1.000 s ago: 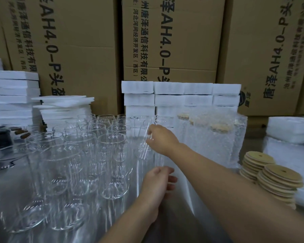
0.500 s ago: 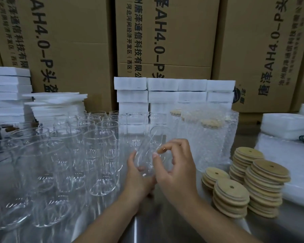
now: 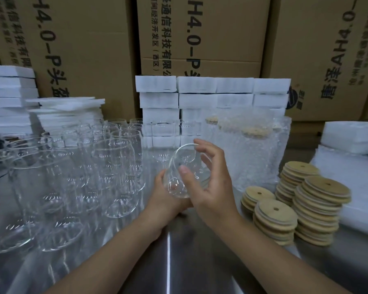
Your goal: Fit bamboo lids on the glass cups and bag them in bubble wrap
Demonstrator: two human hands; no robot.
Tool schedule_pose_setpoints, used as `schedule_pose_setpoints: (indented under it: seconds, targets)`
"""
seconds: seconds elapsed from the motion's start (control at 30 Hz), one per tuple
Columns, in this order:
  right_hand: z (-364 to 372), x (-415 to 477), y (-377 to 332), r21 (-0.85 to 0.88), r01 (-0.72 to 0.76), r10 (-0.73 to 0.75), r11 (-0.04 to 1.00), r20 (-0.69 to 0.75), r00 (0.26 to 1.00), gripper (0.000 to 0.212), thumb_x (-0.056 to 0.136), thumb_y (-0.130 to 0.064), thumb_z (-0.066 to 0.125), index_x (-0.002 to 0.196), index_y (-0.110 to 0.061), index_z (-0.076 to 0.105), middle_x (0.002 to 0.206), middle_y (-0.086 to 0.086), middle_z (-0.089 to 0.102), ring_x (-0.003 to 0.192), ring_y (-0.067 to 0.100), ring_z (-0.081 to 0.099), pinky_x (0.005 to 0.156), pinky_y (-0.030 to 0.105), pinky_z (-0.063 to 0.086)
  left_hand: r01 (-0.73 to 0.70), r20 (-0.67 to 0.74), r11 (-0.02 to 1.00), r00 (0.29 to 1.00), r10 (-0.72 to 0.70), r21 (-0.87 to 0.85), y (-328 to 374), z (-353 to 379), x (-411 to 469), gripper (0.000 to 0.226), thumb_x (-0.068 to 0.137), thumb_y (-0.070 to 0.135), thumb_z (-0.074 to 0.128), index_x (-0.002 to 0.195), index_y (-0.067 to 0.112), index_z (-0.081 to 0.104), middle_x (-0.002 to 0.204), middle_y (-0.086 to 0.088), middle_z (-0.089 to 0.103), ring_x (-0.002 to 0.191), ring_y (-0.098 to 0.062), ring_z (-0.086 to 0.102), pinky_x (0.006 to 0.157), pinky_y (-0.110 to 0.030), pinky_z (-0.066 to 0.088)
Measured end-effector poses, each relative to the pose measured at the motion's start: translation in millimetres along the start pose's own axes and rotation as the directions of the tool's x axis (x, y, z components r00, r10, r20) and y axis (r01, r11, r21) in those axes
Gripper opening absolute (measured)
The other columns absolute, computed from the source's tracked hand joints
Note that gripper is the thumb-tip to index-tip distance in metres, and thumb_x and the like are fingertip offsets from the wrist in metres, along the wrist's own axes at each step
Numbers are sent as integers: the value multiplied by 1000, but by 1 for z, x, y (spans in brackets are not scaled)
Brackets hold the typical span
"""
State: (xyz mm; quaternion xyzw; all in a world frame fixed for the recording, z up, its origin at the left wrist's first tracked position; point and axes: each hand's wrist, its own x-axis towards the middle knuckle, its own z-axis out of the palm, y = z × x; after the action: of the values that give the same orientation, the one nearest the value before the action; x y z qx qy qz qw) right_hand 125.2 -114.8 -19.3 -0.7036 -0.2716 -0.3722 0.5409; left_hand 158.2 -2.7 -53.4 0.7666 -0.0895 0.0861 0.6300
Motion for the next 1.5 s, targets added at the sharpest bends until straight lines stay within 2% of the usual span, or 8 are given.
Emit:
schedule_pose_setpoints:
  seconds: [0.03,0.13,0.27,0.43,0.53,0.83,1.17,1.5]
  targets:
    - [-1,1,0,9,-22,22,1000,19,1000,48,80,-47,59,122,-36,39,132,-14,48,127,3,44,107,23,35,9,4,1000,1000,-9,-1,-2,-1,1,82,71,9,78,134,-13,31,122,-40,47,88,1,28,49,-15,43]
    - [-4,3,0,-27,-62,64,998,82,995,69,72,-58,63,132,-43,32,132,-20,47,127,-2,42,107,20,35,52,40,998,998,-51,-25,-3,-3,1,106,66,15,86,149,18,21,126,-24,58,89,-20,69,64,-30,57]
    - [-4,5,-1,-49,-85,89,995,76,993,69,66,-54,74,126,-37,46,125,-17,47,121,-2,46,103,15,37,21,15,998,1000,-22,54,-7,-5,5,111,66,12,85,151,24,14,114,-14,65,80,-13,68,55,-17,50]
    - [-3,5,-1,25,-177,177,984,29,984,56,60,-40,85,102,-35,48,109,-14,52,110,-1,51,95,11,39,-23,11,990,1000,22,142,-11,-6,11,77,70,3,76,131,-14,33,112,-43,50,60,-7,62,49,-13,42]
    - [-3,6,0,23,-227,227,974,-6,974,53,58,-47,81,96,-31,49,101,-16,55,105,-3,53,93,10,40,-48,3,993,999,48,109,-9,-6,9,94,66,0,82,144,13,31,121,-25,55,79,-19,67,61,-33,57]
    - [-5,7,5,111,-241,251,964,-84,964,35,70,-39,81,82,-26,51,91,-8,61,95,2,60,90,15,45,3,-11,999,1000,-2,53,-5,-2,1,121,59,3,91,148,31,15,138,-3,45,117,-24,57,63,-16,52]
    - [-6,11,7,102,-232,246,967,-155,957,15,98,-30,50,84,-26,47,83,-8,65,77,-3,58,70,8,42,23,7,1000,1000,-23,-11,-7,-1,0,133,40,18,91,145,43,14,135,-13,52,114,-30,60,95,-48,52]
    - [-3,16,16,331,-328,383,885,-113,917,22,103,-18,37,91,-28,53,100,3,69,100,15,65,96,32,47,36,-32,989,999,-41,-143,-13,-4,4,131,33,29,93,142,45,23,134,-1,53,110,-16,61,89,-40,55]
